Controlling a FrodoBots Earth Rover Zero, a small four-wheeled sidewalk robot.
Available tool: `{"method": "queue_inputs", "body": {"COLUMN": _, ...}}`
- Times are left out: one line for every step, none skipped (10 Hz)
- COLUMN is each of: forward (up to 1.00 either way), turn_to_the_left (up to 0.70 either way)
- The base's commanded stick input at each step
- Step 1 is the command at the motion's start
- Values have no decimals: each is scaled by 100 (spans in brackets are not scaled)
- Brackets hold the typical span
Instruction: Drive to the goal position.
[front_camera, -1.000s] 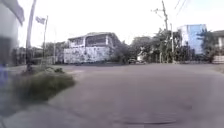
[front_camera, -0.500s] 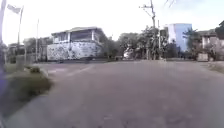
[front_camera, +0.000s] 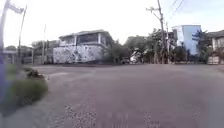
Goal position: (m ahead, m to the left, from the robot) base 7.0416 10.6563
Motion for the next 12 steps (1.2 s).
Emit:
{"method": "queue_inputs", "body": {"forward": 100, "turn_to_the_left": 17}}
{"method": "queue_inputs", "body": {"forward": 100, "turn_to_the_left": 8}}
{"method": "queue_inputs", "body": {"forward": 100, "turn_to_the_left": 12}}
{"method": "queue_inputs", "body": {"forward": 100, "turn_to_the_left": 40}}
{"method": "queue_inputs", "body": {"forward": 100, "turn_to_the_left": 20}}
{"method": "queue_inputs", "body": {"forward": 100, "turn_to_the_left": 6}}
{"method": "queue_inputs", "body": {"forward": 100, "turn_to_the_left": 15}}
{"method": "queue_inputs", "body": {"forward": 100, "turn_to_the_left": 7}}
{"method": "queue_inputs", "body": {"forward": 100, "turn_to_the_left": 1}}
{"method": "queue_inputs", "body": {"forward": 100, "turn_to_the_left": 4}}
{"method": "queue_inputs", "body": {"forward": 100, "turn_to_the_left": 5}}
{"method": "queue_inputs", "body": {"forward": 100, "turn_to_the_left": 1}}
